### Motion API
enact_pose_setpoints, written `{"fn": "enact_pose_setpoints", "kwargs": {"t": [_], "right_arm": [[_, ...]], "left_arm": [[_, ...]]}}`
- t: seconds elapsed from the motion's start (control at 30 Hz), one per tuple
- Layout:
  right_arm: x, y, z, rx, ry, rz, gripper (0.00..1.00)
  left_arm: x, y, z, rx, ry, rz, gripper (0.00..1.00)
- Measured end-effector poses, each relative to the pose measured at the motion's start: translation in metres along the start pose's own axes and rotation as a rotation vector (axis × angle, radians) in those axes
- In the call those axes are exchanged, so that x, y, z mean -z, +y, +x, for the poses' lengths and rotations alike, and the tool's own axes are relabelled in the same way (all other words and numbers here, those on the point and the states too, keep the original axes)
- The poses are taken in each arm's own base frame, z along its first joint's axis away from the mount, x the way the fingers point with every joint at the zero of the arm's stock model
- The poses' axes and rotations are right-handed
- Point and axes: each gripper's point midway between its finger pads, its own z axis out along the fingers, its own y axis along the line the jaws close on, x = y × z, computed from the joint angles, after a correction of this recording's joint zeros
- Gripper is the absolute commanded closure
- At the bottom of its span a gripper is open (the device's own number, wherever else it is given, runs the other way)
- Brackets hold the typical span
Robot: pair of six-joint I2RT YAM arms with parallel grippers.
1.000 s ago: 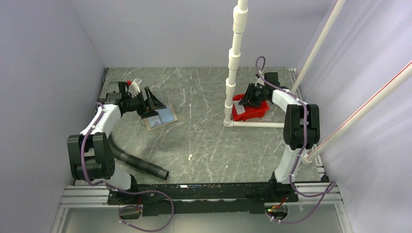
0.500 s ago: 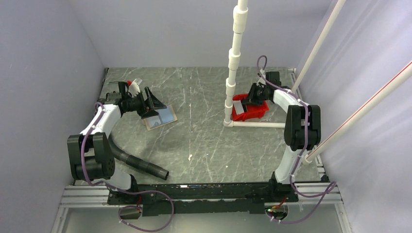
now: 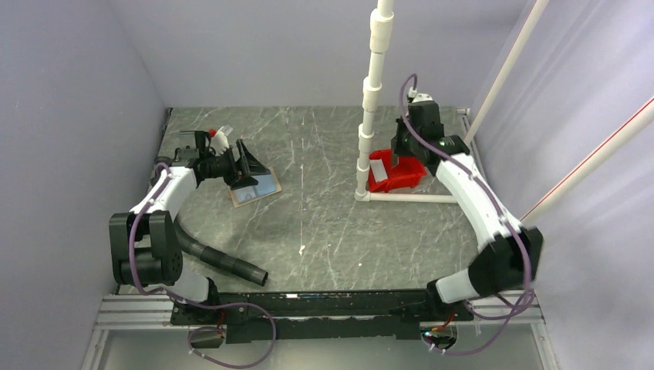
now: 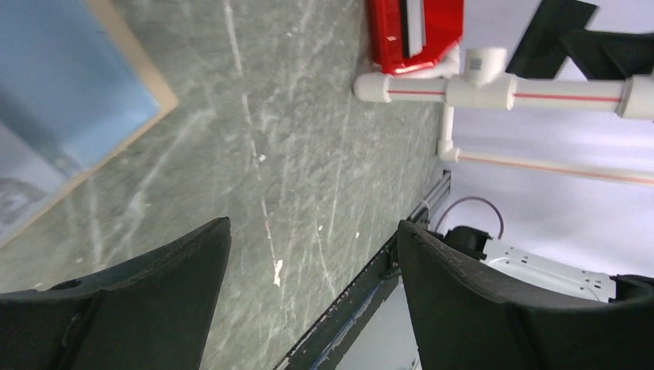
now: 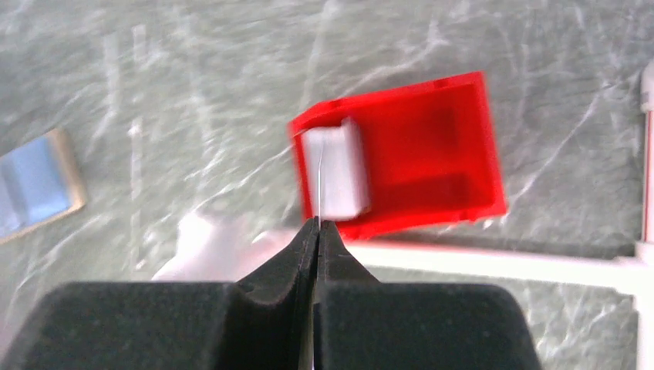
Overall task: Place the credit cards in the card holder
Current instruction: Pick up the credit card from the storage box.
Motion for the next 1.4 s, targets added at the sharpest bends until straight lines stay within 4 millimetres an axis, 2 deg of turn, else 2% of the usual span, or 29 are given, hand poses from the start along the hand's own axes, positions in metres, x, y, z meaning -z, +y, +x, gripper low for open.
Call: {"fn": "enact_pose_setpoints", "kwargs": {"t": [0.07,0.13,0.17,0.23,0.33,0.37,0.43,0.57,0.67,0.77,0.87,0.9,0.93,0.97,1.0,1.07,1.13,1.27,1.4], "right_arm": [[0.038,0.023,-0.002,0.034,-0.048,-0.015,1.00],[0.075,0.044,0.012,0.053,-0.072,-0.103,1.00],[0.090,0.051,0.027,0.056,-0.072,-0.167,1.00],[0.114,0.060,0.071,0.056,-0.039,-0.315,1.00],[0.138,0.080,0.134,0.038,0.024,-0.547,1.00],[0.145,0.089,0.150,0.027,0.051,-0.628,1.00],[0.158,0.107,0.162,0.003,0.081,-0.769,1.00],[0.179,0.141,0.146,-0.011,0.065,-0.993,1.00],[0.190,0.155,0.140,-0.006,0.068,-1.103,1.00],[0.202,0.165,0.135,0.004,0.066,-1.192,1.00],[0.206,0.170,0.132,0.006,0.071,-1.237,1.00],[0.207,0.172,0.132,0.007,0.072,-1.246,1.00],[0.208,0.174,0.132,0.007,0.077,-1.259,1.00],[0.208,0.175,0.132,0.007,0.079,-1.263,0.94],[0.207,0.176,0.132,0.005,0.082,-1.265,0.89],[0.204,0.178,0.133,-0.004,0.090,-1.256,0.72],[0.202,0.178,0.133,-0.016,0.093,-1.245,0.66],[0.202,0.181,0.130,-0.032,0.085,-1.243,0.66],[0.204,0.180,0.131,-0.049,0.074,-1.253,0.73]], "left_arm": [[-0.007,-0.010,0.008,-0.022,0.030,0.030,0.16],[-0.018,-0.029,0.021,-0.054,0.075,0.100,0.15],[-0.023,-0.040,0.029,-0.065,0.101,0.145,0.15],[-0.033,-0.060,0.049,-0.085,0.152,0.252,0.15],[-0.039,-0.084,0.080,-0.092,0.227,0.380,0.14],[-0.040,-0.094,0.090,-0.104,0.249,0.422,0.14],[-0.039,-0.119,0.106,-0.155,0.283,0.509,0.14],[-0.029,-0.169,0.128,-0.286,0.304,0.661,0.17],[-0.022,-0.191,0.143,-0.350,0.324,0.735,0.24],[-0.022,-0.199,0.156,-0.372,0.356,0.759,0.40],[-0.022,-0.202,0.162,-0.378,0.372,0.768,0.60],[-0.021,-0.203,0.163,-0.382,0.372,0.771,0.68],[-0.020,-0.204,0.163,-0.384,0.371,0.774,0.81],[-0.019,-0.205,0.163,-0.385,0.370,0.776,0.92],[-0.018,-0.206,0.163,-0.389,0.367,0.779,0.99],[-0.013,-0.210,0.163,-0.408,0.357,0.788,1.00],[-0.011,-0.213,0.161,-0.423,0.336,0.784,1.00],[-0.003,-0.217,0.154,-0.444,0.277,0.761,1.00],[0.009,-0.222,0.139,-0.472,0.203,0.763,1.00]]}}
